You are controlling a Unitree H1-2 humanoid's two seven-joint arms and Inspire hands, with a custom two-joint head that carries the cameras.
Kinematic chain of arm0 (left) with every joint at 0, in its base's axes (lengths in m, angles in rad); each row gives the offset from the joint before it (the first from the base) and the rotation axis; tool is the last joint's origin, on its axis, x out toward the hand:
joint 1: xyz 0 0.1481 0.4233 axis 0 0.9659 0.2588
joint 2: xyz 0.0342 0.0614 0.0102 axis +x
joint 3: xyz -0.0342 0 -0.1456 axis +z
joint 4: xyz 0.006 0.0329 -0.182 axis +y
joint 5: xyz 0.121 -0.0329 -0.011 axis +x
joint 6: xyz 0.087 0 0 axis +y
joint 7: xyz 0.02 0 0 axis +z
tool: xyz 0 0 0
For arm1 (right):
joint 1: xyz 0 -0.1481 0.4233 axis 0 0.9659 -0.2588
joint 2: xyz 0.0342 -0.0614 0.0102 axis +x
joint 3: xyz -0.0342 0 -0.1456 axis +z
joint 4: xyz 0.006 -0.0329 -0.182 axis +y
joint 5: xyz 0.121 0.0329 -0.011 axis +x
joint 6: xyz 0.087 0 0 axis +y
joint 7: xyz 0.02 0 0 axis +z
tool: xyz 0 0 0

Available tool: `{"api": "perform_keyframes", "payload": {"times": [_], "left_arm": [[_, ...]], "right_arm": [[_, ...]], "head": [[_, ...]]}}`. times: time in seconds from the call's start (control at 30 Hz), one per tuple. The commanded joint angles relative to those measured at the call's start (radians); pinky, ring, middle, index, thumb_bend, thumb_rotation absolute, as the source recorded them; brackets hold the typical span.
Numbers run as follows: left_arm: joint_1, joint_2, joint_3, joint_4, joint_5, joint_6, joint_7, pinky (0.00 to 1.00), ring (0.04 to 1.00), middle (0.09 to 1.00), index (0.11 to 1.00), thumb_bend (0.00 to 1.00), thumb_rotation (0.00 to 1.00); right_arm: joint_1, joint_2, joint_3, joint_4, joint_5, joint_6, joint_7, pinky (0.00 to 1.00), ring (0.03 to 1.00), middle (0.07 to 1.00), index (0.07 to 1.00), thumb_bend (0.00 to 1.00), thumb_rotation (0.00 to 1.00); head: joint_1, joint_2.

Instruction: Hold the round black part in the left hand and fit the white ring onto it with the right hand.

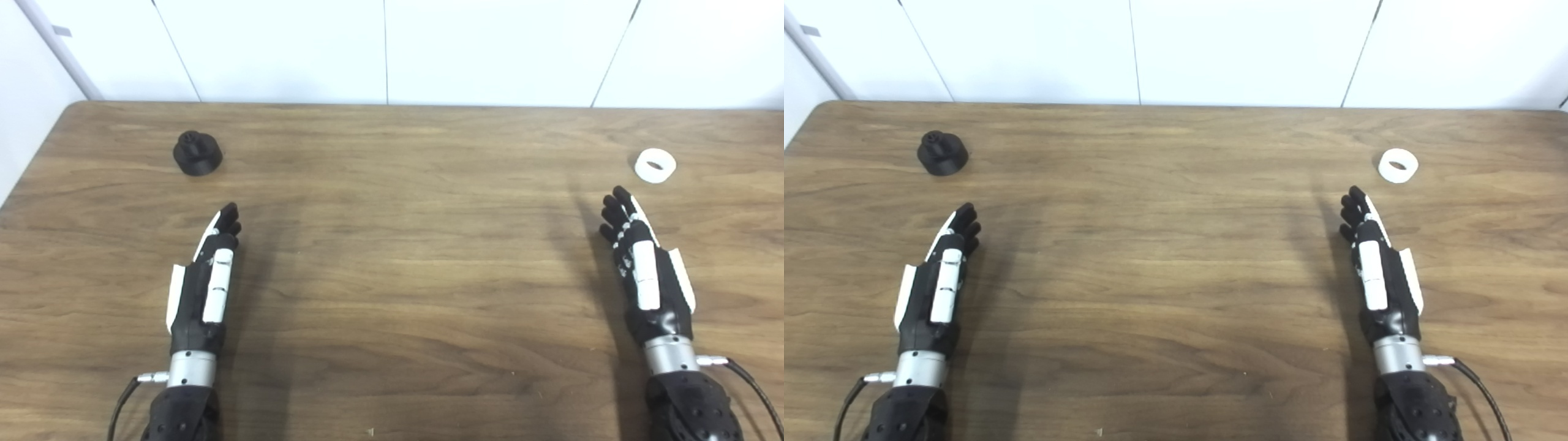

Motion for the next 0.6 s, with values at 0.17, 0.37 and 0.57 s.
{"api": "perform_keyframes", "payload": {"times": [0.17,0.37,0.57], "left_arm": [[0.037,-0.008,0.002,-0.028,0.005,-0.013,0.002,0.96,0.95,0.955,0.939,0.45,0.91],[0.037,-0.005,0.002,-0.025,0.006,-0.018,0.0,0.97,0.951,0.954,0.937,0.46,0.91],[0.039,-0.005,0.002,-0.022,0.003,-0.023,-0.001,0.96,0.947,0.95,0.932,0.46,0.89]], "right_arm": [[0.034,0.015,0.004,0.023,-0.006,-0.022,-0.009,0.93,0.947,0.938,0.939,0.51,1.0],[0.036,0.016,0.004,0.022,-0.014,-0.018,-0.011,0.92,0.943,0.937,0.937,0.52,1.0],[0.037,0.02,0.002,0.024,0.001,-0.023,-0.005,0.93,0.945,0.939,0.938,0.51,1.0]], "head": [[-0.001,0.001],[-0.003,-0.001],[0.006,-0.015]]}}
